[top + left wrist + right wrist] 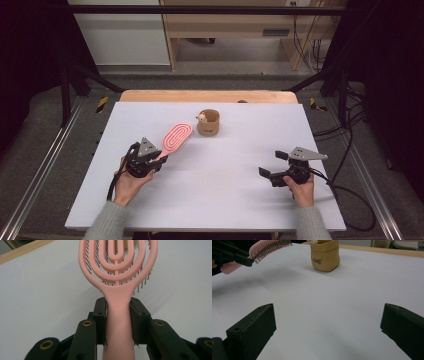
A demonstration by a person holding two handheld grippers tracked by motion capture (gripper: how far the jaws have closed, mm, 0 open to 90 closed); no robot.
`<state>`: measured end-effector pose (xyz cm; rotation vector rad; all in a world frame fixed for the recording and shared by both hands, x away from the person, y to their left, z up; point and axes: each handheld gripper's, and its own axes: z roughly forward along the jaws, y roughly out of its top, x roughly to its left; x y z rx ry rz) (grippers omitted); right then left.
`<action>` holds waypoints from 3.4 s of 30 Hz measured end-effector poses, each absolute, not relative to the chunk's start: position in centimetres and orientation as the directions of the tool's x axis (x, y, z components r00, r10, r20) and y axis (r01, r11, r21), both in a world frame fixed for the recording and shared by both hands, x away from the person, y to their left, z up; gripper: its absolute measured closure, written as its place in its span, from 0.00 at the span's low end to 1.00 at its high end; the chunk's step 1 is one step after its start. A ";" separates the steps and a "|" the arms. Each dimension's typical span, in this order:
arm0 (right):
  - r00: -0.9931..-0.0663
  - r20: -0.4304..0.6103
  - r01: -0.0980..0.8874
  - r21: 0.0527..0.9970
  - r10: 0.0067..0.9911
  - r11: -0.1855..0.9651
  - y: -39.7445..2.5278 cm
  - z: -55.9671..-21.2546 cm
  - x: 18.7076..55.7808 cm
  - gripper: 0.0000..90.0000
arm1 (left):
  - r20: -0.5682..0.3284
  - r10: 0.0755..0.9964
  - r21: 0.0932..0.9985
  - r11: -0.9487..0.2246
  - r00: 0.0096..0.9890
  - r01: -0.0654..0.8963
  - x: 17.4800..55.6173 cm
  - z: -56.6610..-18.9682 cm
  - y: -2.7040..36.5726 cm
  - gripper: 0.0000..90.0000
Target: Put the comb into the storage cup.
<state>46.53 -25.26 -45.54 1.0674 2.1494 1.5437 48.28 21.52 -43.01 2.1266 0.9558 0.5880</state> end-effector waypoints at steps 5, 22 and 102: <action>-0.684 0.185 0.394 0.908 0.706 0.143 -25.2 -45.4 46.5 0.00 | 0.106 0.783 0.773 -0.453 0.613 0.445 48.1 -42.8 21.6 0.77; -0.697 0.178 0.368 0.920 0.695 0.134 -24.0 -44.0 46.1 0.00 | 0.091 0.789 0.799 -0.422 0.607 0.429 47.7 -42.2 21.3 0.77; -0.718 0.228 0.395 0.911 0.657 0.115 -15.0 -41.2 48.2 0.01 | 0.106 0.804 0.844 -0.385 0.585 0.375 45.8 -42.0 18.2 0.77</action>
